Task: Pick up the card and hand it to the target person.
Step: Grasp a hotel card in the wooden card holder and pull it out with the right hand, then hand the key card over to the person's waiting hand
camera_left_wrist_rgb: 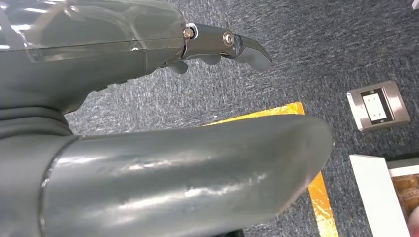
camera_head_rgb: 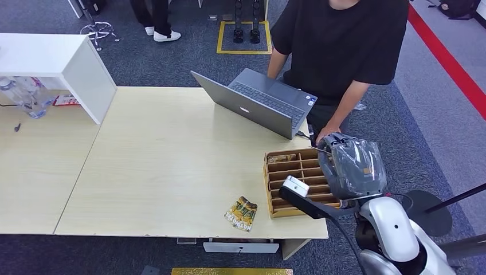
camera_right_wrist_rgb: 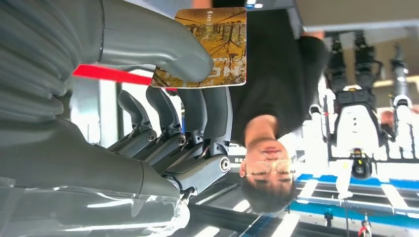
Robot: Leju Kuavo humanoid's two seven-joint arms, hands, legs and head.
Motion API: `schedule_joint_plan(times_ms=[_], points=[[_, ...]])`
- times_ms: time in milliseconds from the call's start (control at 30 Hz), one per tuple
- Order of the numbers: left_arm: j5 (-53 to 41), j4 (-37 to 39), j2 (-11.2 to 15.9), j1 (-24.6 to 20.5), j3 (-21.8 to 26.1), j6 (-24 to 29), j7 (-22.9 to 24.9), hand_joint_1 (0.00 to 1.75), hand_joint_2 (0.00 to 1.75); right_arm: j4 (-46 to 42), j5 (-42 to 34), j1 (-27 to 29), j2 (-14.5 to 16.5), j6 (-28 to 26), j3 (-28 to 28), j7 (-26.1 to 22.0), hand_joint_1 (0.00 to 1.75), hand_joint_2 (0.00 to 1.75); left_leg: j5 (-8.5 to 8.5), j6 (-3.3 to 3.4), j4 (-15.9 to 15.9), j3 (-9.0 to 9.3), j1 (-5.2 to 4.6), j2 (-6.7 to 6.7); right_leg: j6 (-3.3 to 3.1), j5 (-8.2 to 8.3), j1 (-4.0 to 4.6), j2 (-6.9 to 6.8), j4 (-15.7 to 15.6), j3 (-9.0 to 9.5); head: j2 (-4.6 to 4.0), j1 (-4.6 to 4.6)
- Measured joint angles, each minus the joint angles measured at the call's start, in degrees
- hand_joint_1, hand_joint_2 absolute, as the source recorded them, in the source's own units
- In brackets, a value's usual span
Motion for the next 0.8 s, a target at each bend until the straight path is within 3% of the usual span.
schedule_joint_plan(times_ms=[267,800], points=[[-2.0,0.0,0.0,-1.0,-0.2,-0.9,1.3,0.0,0.0,3.8,-5.1,-3.8,-1.8,-1.1,-4.7,-2.7,1.48,1.75,0.0,0.0,0.0,0.0,0.0,0.0,0.0,0.0,0.0,0.0,0.0,0.0,0.0,0.0],[-2.4,0.0,0.0,-1.4,-0.2,-1.0,1.9,0.0,0.0,8.1,-5.4,-6.3,-3.6,-1.1,-8.5,-3.1,1.47,1.75,0.0,0.0,0.0,0.0,0.0,-0.01,0.0,0.0,0.0,-0.01,0.0,0.0,0.0,0.0]])
